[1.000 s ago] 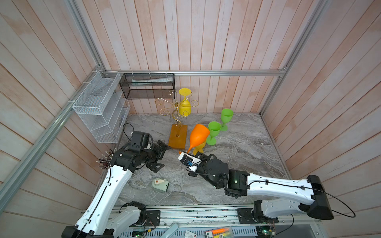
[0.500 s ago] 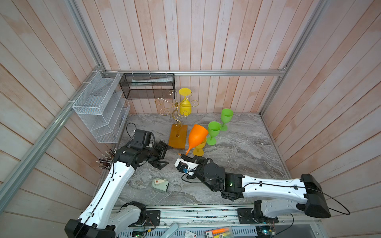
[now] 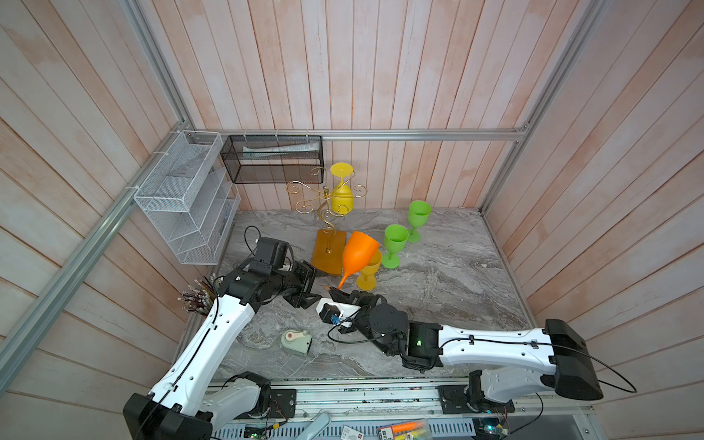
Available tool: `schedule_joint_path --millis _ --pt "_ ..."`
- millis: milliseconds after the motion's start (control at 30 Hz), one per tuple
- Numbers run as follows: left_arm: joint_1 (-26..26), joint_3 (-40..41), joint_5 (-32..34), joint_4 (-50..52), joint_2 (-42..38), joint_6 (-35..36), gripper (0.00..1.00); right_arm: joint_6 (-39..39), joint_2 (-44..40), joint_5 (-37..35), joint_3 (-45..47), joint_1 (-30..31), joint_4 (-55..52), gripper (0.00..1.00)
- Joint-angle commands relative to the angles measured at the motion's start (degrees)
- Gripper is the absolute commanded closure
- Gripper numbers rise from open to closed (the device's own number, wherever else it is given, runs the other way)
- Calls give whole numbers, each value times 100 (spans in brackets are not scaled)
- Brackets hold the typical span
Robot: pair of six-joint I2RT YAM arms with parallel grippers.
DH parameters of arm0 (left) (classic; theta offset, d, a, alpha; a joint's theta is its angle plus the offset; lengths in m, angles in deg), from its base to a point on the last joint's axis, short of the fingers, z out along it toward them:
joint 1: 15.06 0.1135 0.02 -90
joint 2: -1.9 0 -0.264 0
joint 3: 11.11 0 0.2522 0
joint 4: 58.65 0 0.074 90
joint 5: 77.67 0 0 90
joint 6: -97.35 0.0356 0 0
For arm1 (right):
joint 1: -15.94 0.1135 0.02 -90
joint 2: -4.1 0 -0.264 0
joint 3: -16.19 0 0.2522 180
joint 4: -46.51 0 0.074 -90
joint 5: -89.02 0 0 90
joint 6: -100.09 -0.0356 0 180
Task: Take the wine glass off the wine glass rack
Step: Place the wine glass at the center of the table.
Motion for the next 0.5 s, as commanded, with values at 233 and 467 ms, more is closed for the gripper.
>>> schedule_joint_path --millis 233,467 --pt "-141 86 -114 -220 21 -183 45 345 231 -202 -70 44 413 100" --pt "-161 142 -133 -233 15 -254 53 512 281 -240 -47 40 492 100"
